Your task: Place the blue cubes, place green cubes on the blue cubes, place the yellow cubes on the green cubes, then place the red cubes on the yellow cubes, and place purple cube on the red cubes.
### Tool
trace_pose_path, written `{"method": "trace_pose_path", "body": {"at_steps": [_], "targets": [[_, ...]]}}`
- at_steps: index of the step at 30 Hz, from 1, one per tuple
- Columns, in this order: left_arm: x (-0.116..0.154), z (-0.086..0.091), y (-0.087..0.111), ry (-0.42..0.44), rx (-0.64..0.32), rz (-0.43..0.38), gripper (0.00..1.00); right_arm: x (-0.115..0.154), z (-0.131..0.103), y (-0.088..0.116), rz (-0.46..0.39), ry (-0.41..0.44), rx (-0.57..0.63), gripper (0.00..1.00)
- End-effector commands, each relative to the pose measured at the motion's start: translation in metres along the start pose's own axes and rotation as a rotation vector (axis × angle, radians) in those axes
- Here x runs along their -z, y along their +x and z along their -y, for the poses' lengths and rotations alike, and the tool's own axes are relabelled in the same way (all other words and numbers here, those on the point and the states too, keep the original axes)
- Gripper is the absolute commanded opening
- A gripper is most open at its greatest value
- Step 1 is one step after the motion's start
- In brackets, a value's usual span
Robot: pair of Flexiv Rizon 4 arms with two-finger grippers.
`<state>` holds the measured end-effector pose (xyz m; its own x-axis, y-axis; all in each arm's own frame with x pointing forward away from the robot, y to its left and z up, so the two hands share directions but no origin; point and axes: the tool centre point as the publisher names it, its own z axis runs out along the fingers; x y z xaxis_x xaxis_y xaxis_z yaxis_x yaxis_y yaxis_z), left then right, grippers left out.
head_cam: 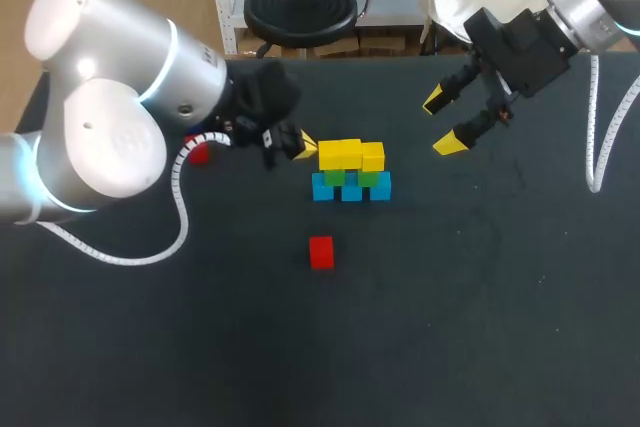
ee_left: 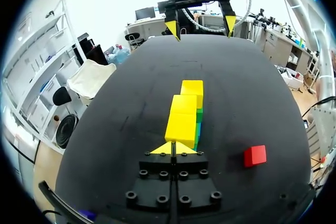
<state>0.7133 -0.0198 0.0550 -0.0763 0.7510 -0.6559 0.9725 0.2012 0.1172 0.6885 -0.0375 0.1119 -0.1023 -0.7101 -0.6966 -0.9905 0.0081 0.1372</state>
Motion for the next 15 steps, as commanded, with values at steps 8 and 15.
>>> {"method": "trace_pose_path", "body": {"at_steps": [8,15], "targets": [[0.034,0.014,0.003,0.012,-0.007,0.038,1.00,0.000,0.000,0.000,0.000,0.001,0.000,1.00],[0.055,0.020,0.002,0.001,-0.074,0.045,1.00,0.000,0.000,0.000,0.000,0.001,0.000,1.00]]}}
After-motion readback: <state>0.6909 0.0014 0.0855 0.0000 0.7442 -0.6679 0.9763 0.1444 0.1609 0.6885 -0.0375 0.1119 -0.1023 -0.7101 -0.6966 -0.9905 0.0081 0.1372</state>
